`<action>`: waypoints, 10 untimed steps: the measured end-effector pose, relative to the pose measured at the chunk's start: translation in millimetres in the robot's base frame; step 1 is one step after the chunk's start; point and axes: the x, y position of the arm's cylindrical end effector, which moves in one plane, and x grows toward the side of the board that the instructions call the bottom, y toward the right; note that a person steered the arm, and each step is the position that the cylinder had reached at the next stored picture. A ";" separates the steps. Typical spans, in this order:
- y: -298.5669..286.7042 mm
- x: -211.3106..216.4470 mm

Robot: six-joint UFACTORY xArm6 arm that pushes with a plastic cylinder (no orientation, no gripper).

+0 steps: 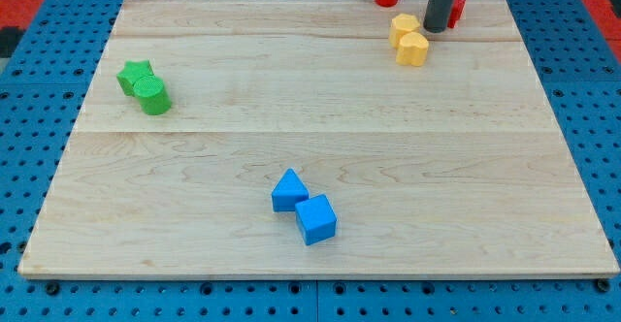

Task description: Push the yellow heart to the bottom of the board

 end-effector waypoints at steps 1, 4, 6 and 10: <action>-32.9 -3.7; -10.5 79.0; -4.1 152.0; -76.5 190.3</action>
